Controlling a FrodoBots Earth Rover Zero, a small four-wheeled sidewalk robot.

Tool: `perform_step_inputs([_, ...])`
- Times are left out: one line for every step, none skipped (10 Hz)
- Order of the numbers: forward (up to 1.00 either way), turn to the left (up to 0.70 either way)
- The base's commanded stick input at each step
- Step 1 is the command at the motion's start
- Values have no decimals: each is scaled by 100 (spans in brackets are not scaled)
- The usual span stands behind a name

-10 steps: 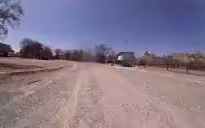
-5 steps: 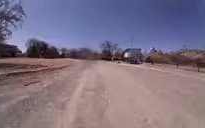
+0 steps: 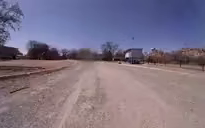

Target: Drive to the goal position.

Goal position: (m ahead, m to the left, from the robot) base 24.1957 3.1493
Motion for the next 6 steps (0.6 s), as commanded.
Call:
perform_step_inputs([100, 0])
perform_step_inputs([100, 0])
perform_step_inputs([100, 0])
perform_step_inputs([100, 0])
perform_step_inputs([100, 0])
perform_step_inputs([100, 0])
